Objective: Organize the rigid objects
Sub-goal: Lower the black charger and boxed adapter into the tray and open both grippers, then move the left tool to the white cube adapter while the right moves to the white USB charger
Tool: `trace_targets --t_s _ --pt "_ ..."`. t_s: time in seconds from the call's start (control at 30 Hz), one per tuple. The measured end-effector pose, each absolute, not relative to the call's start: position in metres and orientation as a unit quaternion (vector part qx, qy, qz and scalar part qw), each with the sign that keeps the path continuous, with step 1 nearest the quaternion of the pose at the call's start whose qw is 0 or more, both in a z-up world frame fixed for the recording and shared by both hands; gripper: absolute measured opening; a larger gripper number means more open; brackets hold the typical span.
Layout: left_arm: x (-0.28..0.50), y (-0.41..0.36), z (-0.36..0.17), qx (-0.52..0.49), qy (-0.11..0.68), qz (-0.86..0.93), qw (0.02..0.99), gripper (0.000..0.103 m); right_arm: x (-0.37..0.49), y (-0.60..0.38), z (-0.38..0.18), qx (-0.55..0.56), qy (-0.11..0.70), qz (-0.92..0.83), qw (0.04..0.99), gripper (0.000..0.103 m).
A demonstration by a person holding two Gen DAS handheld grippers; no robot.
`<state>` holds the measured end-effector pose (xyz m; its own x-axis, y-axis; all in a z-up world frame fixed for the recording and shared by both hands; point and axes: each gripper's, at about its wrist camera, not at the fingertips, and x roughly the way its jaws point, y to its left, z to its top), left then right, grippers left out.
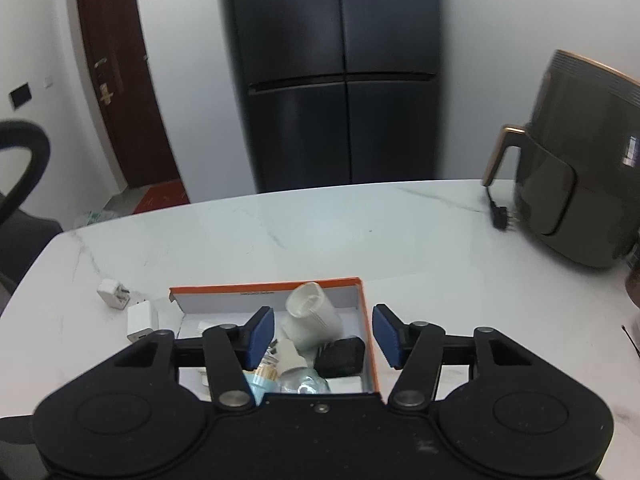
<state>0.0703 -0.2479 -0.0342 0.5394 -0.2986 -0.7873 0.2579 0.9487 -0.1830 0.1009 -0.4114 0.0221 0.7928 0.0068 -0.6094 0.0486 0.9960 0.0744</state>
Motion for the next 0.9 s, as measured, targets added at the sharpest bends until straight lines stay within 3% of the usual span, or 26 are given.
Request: trace_targets --t_s 0.07,0.2,0.6,0.9 --pt "0.072 -0.250 -0.036 -0.027 0.457 -0.169 0.873 0.062 0.093 -0.417 0.024 0.051 0.320 -0.015 0.946 0.070" --pt "0.069 -0.252 -0.034 -0.029 0.456 -0.171 0.873 0.078 0.076 -0.422 0.025 0.057 0.320 -0.021 0.945 0.073" --pt "0.061 -0.201 -0.020 -0.046 0.442 -0.108 0.889 0.088 0.057 -0.389 0.020 0.053 0.335 0.011 0.941 0.075" --pt "0.064 -0.140 -0.012 -0.072 0.440 -0.035 0.895 0.090 0.065 -0.339 0.019 0.036 0.342 0.059 0.937 0.076"
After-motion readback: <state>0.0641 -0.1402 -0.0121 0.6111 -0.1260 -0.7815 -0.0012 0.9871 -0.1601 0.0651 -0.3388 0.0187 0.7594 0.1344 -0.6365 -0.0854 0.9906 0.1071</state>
